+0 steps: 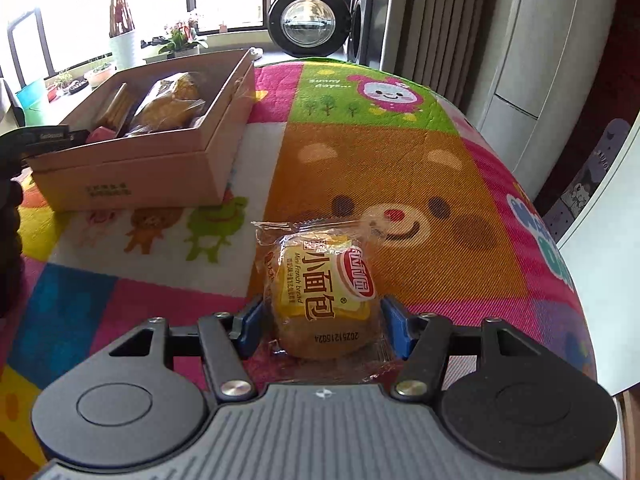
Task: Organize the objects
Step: 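Grasp the yellow-wrapped bread bun on the mat with the right tool, then carry the bread bun into the box and open the right tool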
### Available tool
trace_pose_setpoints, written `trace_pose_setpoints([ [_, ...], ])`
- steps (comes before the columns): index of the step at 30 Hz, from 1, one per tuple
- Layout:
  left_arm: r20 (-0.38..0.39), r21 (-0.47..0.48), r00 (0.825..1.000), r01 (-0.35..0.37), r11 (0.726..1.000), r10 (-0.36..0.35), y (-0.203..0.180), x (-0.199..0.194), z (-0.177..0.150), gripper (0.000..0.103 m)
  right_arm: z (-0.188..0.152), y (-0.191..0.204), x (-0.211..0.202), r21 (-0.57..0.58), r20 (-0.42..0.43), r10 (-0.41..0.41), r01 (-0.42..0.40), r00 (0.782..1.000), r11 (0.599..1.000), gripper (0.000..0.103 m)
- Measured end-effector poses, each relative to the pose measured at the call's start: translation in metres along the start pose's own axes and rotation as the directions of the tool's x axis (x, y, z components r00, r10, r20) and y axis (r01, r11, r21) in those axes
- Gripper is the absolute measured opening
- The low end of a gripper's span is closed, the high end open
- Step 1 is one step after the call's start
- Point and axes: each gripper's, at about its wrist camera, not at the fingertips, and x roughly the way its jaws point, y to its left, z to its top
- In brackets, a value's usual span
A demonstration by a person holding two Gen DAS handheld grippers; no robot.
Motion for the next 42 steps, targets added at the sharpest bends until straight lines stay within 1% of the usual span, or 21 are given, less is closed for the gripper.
trace_pose_setpoints([
  [5,0.0,0.0,1.0,0.0,1.0,0.0,0.0,0.0,0.0,0.012,-0.016,0.004,-0.018,-0.01,-0.005,0.016,-0.016,1.0,1.0,0.059],
  [8,0.0,0.0,1.0,0.0,1.0,0.0,0.0,0.0,0.0,0.012,-0.019,0.005,-0.031,-0.028,0.001,0.013,-0.013,1.0,1.0,0.057],
  [12,0.0,0.0,1.0,0.0,1.0,0.0,0.0,0.0,0.0,0.012,-0.014,0.008,-0.056,-0.055,0.037,0.018,-0.016,0.999,0.998,0.057],
  [17,0.0,0.0,1.0,0.0,1.0,0.0,0.0,0.0,0.0,0.012,-0.001,0.022,-0.086,-0.108,0.081,0.067,-0.059,0.994,0.992,0.056],
  [20,0.0,-0.001,1.0,0.001,1.0,-0.001,0.0,0.0,0.0,0.012,0.009,0.035,-0.097,-0.139,0.091,0.1,-0.087,0.991,0.986,0.056],
  [22,0.0,0.0,1.0,0.0,1.0,0.0,0.0,0.0,0.0,0.012,0.022,0.044,-0.102,-0.157,0.098,0.128,-0.112,0.987,0.981,0.056],
  [26,0.0,-0.001,1.0,0.001,1.0,-0.001,0.0,0.0,0.0,0.013,0.062,0.06,-0.108,-0.174,0.143,0.171,-0.146,0.975,0.974,0.056],
  [28,0.0,-0.001,1.0,0.0,1.0,0.0,0.0,0.0,0.0,0.013,0.09,0.066,-0.106,-0.162,0.174,0.2,-0.172,0.964,0.972,0.056],
  [30,0.0,0.0,1.0,0.0,1.0,0.0,0.0,0.0,0.0,0.013,0.121,0.072,-0.095,-0.139,0.197,0.208,-0.183,0.958,0.973,0.057],
  [31,0.0,-0.001,1.0,0.0,1.0,0.0,0.0,0.0,0.0,0.013,0.135,0.076,-0.087,-0.14,0.2,0.202,-0.176,0.959,0.974,0.057],
  [32,0.0,0.0,1.0,0.0,1.0,0.0,0.0,0.0,0.0,0.013,0.149,0.083,-0.075,-0.158,0.206,0.183,-0.152,0.961,0.976,0.057],
  [34,0.0,-0.001,1.0,0.0,1.0,0.0,0.0,0.0,0.0,0.013,0.17,0.1,-0.045,-0.202,0.234,0.092,-0.044,0.968,0.978,0.057],
  [35,0.0,-0.001,1.0,0.001,1.0,-0.001,0.001,0.0,0.0,0.013,0.177,0.106,-0.029,-0.219,0.236,0.05,0.003,0.971,0.976,0.056],
  [36,0.0,-0.003,1.0,0.002,1.0,-0.002,0.001,0.001,0.0,0.013,0.185,0.113,-0.007,-0.227,0.223,0.006,0.046,0.975,0.973,0.056],
  [39,-0.001,-0.005,1.0,0.003,1.0,-0.003,0.0,0.002,-0.001,0.013,0.196,0.129,0.05,-0.246,0.164,-0.066,0.106,0.984,0.964,0.056],
  [41,-0.001,-0.004,1.0,0.003,1.0,-0.003,0.0,0.002,-0.001,0.013,0.197,0.139,0.077,-0.258,0.127,-0.079,0.11,0.989,0.96,0.056],
  [42,-0.002,-0.005,1.0,0.003,1.0,-0.003,0.0,0.002,-0.001,0.013,0.196,0.143,0.088,-0.253,0.1,-0.067,0.091,0.993,0.963,0.056],
])
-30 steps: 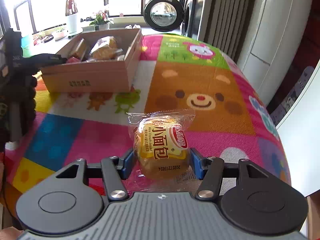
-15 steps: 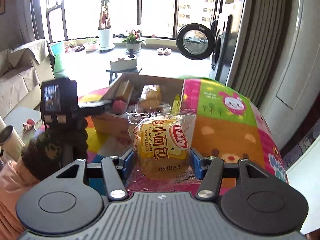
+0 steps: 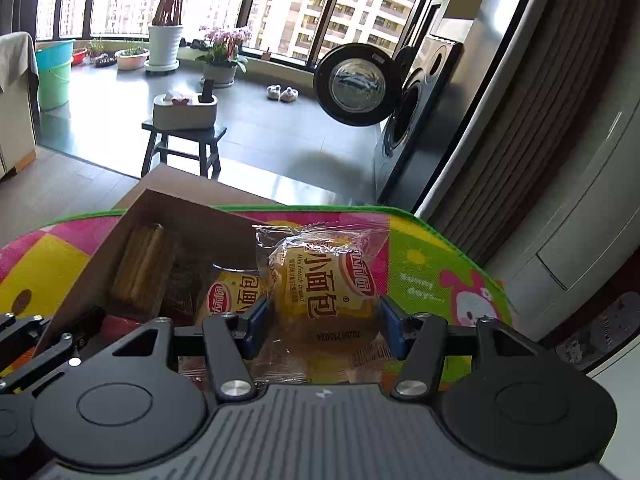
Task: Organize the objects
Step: 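Carry the bread bun into the box and open the right tool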
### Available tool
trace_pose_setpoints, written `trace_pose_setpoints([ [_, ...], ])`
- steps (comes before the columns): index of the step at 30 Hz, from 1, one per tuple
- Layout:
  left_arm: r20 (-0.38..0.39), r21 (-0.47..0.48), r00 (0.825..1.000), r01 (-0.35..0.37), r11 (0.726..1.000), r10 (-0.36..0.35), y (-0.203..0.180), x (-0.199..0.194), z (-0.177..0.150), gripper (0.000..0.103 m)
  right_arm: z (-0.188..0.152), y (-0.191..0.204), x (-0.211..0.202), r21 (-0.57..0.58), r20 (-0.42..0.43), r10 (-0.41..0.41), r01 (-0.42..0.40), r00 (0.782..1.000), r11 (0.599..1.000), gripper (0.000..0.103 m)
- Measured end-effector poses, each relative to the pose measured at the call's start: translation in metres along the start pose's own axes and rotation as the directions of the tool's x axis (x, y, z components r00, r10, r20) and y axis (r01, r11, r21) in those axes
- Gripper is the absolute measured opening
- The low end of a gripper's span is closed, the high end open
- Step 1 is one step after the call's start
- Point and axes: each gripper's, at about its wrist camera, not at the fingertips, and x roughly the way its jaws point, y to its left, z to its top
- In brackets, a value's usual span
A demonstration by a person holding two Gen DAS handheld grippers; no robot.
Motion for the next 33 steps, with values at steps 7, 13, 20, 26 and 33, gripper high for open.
trace_pose_setpoints([
  [7,-0.002,-0.002,1.0,0.001,1.0,-0.001,-0.001,0.002,-0.002,0.013,-0.001,-0.002,0.013,0.112,-0.014,0.127,-0.124,0.992,0.986,0.056],
  [13,-0.002,-0.002,1.0,0.001,1.0,-0.001,0.0,0.002,-0.002,0.013,-0.011,-0.045,0.018,0.305,-0.026,0.22,-0.202,0.975,0.931,0.062],
  [20,-0.002,-0.002,1.0,0.001,1.0,-0.001,0.0,0.002,-0.002,0.013,-0.003,-0.04,0.008,0.234,0.022,0.12,-0.122,0.992,0.964,0.043],
  [26,-0.003,-0.003,1.0,0.002,1.0,-0.002,0.001,0.002,-0.001,0.013,-0.001,-0.015,0.021,0.202,0.018,0.113,-0.114,0.993,0.973,0.036],
  [33,-0.005,-0.003,1.0,0.008,1.0,-0.008,0.001,0.003,-0.001,0.013,-0.009,-0.003,0.022,0.091,0.034,0.049,-0.052,0.998,0.995,0.038],
])
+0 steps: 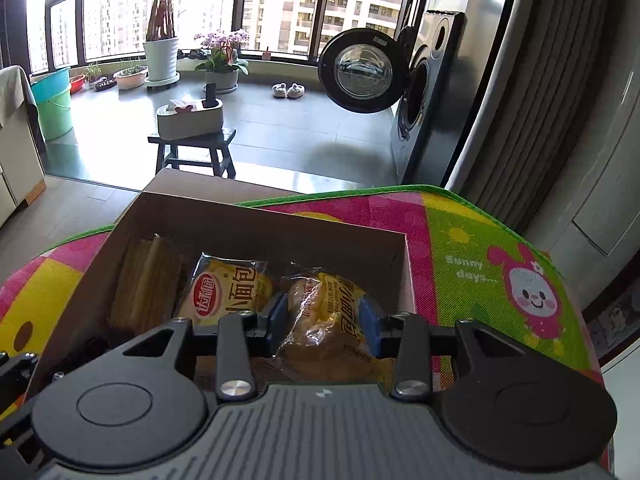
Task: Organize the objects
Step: 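Carry the bread bun into the box and open the right tool, then release the box wall with the left tool while the right tool withdraws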
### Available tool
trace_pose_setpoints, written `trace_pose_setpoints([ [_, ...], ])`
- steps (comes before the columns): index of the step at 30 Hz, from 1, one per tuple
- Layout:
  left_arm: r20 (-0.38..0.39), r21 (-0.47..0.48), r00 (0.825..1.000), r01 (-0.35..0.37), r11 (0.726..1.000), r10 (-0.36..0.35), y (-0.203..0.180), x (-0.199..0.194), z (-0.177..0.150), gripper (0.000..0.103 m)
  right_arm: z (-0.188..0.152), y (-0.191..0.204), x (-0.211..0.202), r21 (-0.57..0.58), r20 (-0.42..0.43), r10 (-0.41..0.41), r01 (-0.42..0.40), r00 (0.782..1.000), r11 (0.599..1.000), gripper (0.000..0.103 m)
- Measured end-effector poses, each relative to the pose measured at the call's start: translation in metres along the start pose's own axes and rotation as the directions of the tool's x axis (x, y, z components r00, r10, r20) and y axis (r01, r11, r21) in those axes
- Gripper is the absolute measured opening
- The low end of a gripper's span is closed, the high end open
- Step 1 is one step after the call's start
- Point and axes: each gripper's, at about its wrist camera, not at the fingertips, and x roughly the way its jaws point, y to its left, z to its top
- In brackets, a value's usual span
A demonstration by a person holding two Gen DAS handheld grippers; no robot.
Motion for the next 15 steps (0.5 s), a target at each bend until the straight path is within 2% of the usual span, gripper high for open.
trace_pose_setpoints([
  [5,0.0,-0.001,1.0,0.001,1.0,-0.001,0.0,-0.001,0.0,0.013,-0.003,-0.011,-0.015,0.058,-0.001,0.083,-0.083,0.997,0.995,0.047],
  [7,-0.001,-0.002,1.0,0.002,1.0,-0.002,0.0,-0.001,0.0,0.013,-0.01,-0.024,-0.032,0.099,0.028,0.117,-0.119,0.993,0.988,0.056],
  [10,-0.001,-0.002,1.0,0.002,1.0,-0.002,-0.001,-0.001,0.0,0.013,-0.034,-0.04,-0.077,0.047,0.117,0.135,-0.141,0.984,0.989,0.072],
  [12,-0.001,-0.001,1.0,0.001,1.0,-0.001,-0.001,-0.001,0.0,0.013,-0.058,-0.052,-0.103,0.012,0.148,0.175,-0.178,0.973,0.984,0.078],
  [15,-0.002,0.003,1.0,-0.002,1.0,0.002,-0.001,-0.001,0.0,0.013,-0.094,-0.065,-0.122,-0.049,0.126,0.237,-0.232,0.963,0.971,0.078],
])
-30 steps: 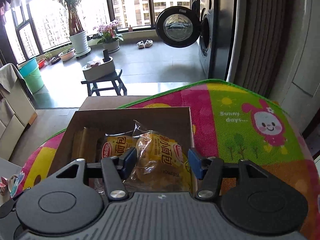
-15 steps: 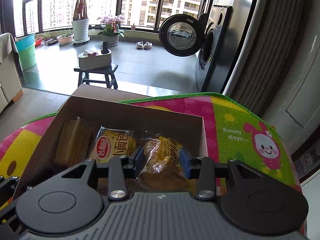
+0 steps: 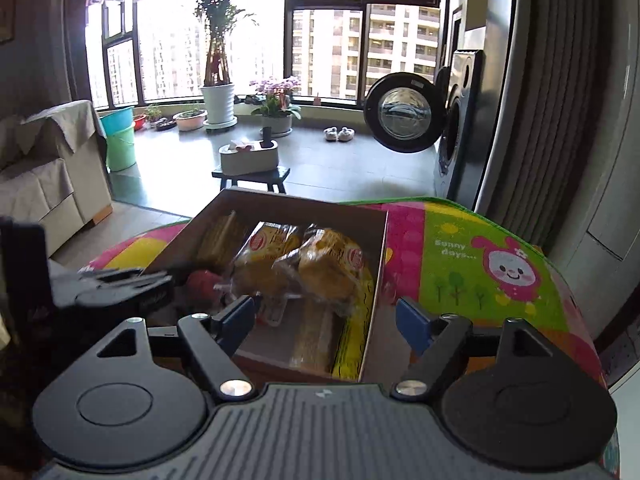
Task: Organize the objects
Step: 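Release the box wall with the left tool while the right tool withdraws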
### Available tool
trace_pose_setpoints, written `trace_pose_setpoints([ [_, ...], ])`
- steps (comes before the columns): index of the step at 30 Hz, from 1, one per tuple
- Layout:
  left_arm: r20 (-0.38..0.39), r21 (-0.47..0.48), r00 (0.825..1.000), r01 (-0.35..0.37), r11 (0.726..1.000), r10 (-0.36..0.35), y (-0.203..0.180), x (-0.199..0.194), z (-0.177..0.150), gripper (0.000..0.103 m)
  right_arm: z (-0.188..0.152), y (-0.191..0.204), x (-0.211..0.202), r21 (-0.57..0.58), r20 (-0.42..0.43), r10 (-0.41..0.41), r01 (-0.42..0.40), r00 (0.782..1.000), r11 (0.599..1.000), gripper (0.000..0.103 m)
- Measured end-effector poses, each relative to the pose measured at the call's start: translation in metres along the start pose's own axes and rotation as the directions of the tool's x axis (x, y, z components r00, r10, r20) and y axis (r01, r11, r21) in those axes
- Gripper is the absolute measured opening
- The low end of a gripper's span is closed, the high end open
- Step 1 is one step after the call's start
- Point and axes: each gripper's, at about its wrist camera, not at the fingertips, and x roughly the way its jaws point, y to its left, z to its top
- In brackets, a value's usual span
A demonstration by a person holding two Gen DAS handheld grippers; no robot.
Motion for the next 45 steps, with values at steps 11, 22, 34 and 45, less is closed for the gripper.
trace_pose_setpoints([
  [11,-0.048,0.168,0.997,-0.055,0.984,0.064,-0.075,0.041,0.018,0.013,-0.033,-0.068,0.054,0.119,-0.023,-0.054,0.056,0.998,0.991,0.069],
  [22,-0.074,0.15,0.985,-0.145,0.978,0.157,-0.09,0.084,0.038,0.06,-0.044,-0.111,0.047,0.235,0.034,-0.179,0.166,0.983,0.958,0.089],
  [34,0.1,0.214,0.995,-0.012,0.977,-0.01,-0.096,-0.104,-0.032,0.057,-0.103,-0.062,-0.03,0.237,-0.028,-0.162,0.164,0.986,0.958,0.103],
  [45,-0.083,0.229,0.996,0.048,0.972,-0.03,-0.112,-0.101,-0.09,0.057,-0.112,-0.051,-0.016,0.226,-0.111,-0.236,0.256,0.965,0.94,0.103],
])
